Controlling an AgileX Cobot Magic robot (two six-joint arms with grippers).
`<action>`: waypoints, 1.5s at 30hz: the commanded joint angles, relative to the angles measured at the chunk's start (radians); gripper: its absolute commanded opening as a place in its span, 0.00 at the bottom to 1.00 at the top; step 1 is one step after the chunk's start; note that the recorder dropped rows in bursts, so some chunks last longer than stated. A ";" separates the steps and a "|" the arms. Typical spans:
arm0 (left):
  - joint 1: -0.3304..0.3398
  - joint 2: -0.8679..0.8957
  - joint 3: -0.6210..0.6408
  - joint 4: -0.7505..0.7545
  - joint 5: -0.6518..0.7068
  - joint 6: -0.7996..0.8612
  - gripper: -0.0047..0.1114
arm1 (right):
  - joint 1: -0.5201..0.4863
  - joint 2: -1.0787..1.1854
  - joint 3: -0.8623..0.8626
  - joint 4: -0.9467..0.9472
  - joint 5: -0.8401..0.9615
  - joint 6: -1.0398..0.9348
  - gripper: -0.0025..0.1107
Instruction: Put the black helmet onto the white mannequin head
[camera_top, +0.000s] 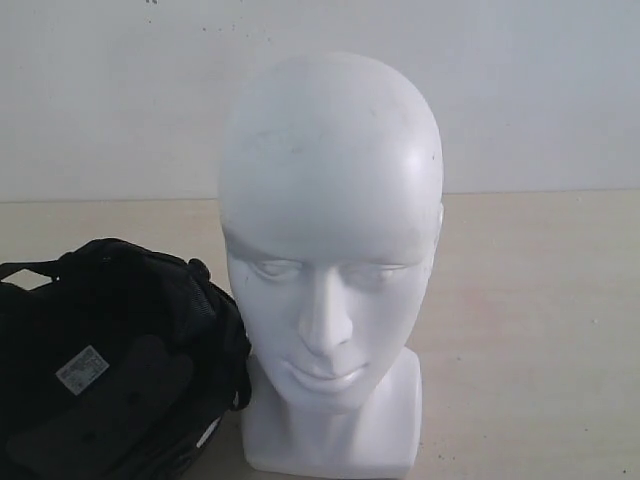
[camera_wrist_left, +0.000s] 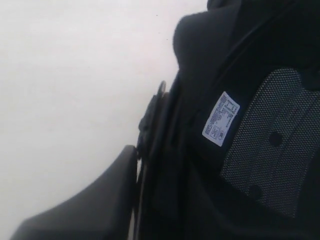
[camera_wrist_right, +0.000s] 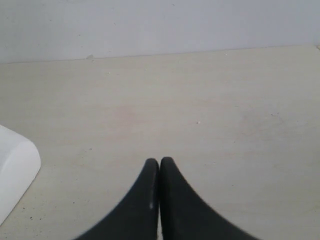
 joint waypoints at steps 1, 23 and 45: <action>-0.003 0.004 -0.005 0.009 -0.048 0.049 0.08 | -0.002 -0.005 -0.001 0.001 -0.004 0.001 0.02; -0.003 0.046 -0.084 -0.007 0.003 0.049 0.38 | -0.002 -0.005 -0.001 0.001 -0.004 0.001 0.02; -0.003 0.031 -0.226 0.009 0.092 0.049 0.42 | -0.002 -0.005 -0.001 0.001 -0.004 0.001 0.02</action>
